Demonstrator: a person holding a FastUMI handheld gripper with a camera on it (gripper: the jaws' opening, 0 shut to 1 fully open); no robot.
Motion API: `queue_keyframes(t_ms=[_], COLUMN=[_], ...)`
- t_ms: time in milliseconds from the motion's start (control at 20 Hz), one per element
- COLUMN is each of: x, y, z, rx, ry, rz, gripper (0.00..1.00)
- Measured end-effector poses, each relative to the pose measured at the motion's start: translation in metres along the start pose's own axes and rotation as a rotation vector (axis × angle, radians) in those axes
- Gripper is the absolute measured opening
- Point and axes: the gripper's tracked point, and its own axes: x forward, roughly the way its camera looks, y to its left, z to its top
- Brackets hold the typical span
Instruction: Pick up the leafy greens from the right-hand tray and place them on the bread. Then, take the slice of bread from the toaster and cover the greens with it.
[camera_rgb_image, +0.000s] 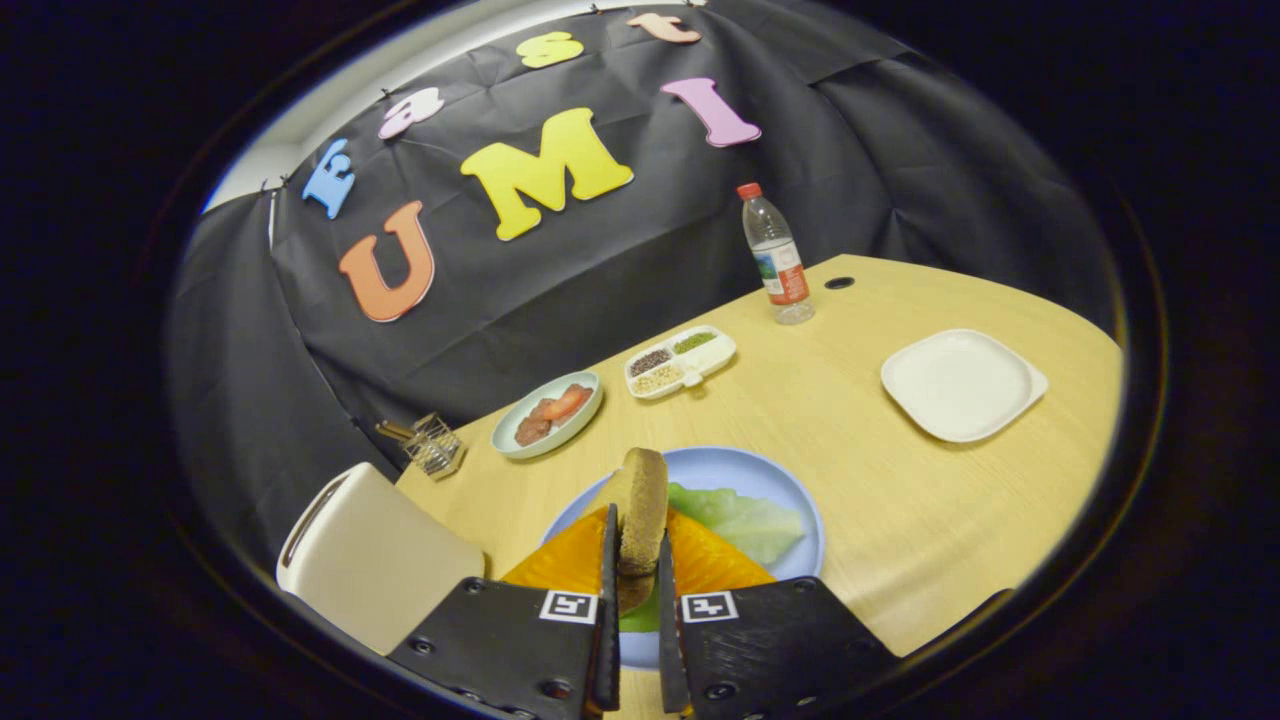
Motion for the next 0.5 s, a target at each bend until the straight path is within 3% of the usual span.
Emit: queue_keyframes(t_ms=[200, 500], x=[0.007, -0.008], y=[-0.013, -0.036], z=[0.001, 0.013], rx=[-0.01, -0.041], ry=[0.009, -0.019], rz=[-0.022, -0.072], gripper=[0.28, 0.6])
